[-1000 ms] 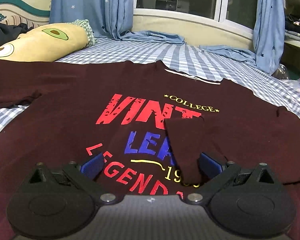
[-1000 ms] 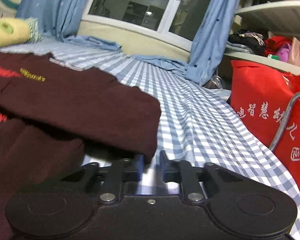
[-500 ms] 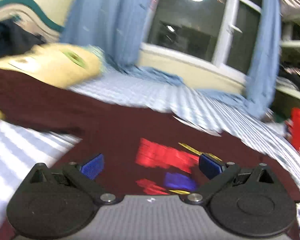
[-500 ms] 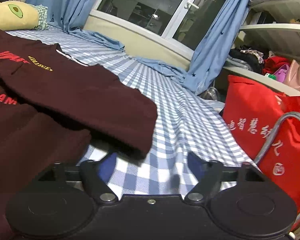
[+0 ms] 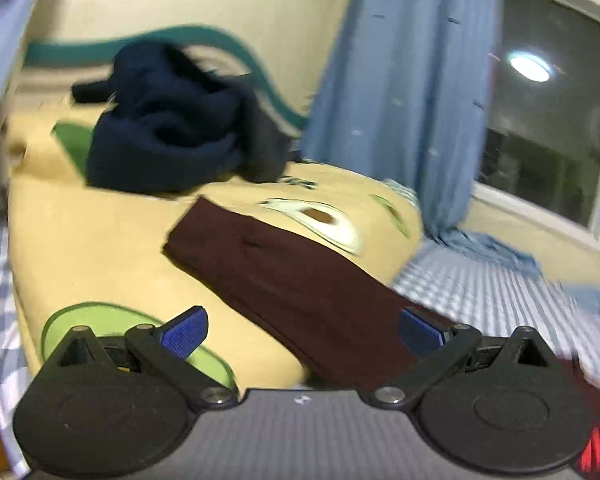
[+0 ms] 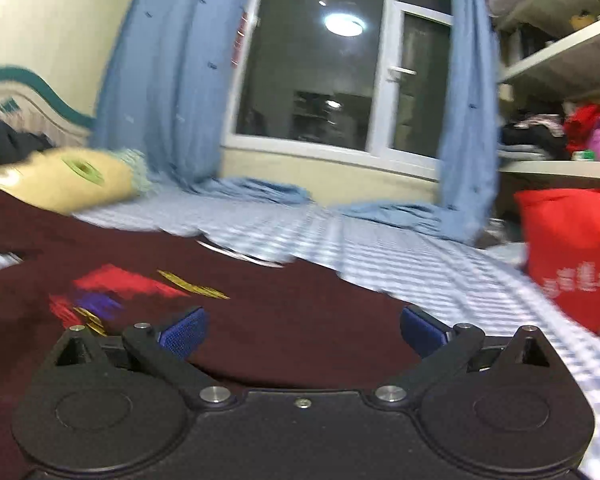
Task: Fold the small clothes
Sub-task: 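Grasp the other sleeve cuff near the pillow with the left tool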
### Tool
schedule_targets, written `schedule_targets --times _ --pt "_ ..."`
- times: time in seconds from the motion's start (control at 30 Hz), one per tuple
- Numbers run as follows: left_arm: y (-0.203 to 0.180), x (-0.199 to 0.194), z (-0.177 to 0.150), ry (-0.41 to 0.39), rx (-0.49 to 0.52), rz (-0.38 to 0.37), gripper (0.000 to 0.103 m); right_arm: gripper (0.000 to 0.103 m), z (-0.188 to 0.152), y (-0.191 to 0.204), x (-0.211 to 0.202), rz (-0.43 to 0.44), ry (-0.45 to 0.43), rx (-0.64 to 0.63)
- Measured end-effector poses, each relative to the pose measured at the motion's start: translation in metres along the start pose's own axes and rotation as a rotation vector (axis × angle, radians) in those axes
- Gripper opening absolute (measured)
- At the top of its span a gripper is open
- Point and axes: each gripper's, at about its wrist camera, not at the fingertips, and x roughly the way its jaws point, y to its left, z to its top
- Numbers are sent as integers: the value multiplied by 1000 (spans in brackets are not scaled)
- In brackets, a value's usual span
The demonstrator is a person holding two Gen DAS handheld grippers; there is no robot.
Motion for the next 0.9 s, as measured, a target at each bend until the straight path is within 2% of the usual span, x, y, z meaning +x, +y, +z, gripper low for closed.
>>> schedule_targets --times 0.1,0.17,0.27,0.33,0.43,0.53,0.57,0.6,0.63,0.73,0.8,0.9 --pt "25 31 13 30 -134 33 102 103 0 14 15 99 30 52" --pt "37 51 14 47 -212 51 102 103 -3 22 29 135 77 85" --pt "45 65 12 13 -243 35 102 103 -9 27 42 142 125 108" --pt "46 73 13 -2 -243 54 98 103 -13 30 48 138 149 105" --pt "44 78 13 -23 -249 115 87 103 -21 28 57 145 188 140" --pt "38 81 15 -29 -207 183 72 103 -27 21 65 147 235 198" --pt "35 81 14 -34 -181 211 60 103 -29 18 66 145 240 220" --pt "33 81 15 -37 -166 240 43 103 -30 15 67 150 244 239" --pt "32 82 15 -35 -160 273 39 103 -31 13 68 156 247 252" --pt "34 81 15 -48 -181 256 30 103 -32 11 67 160 250 277" --pt "28 78 16 -66 -160 244 19 103 -33 10 68 162 257 283" --pt "10 66 19 -141 -102 208 15 103 -33 9 69 166 266 290"
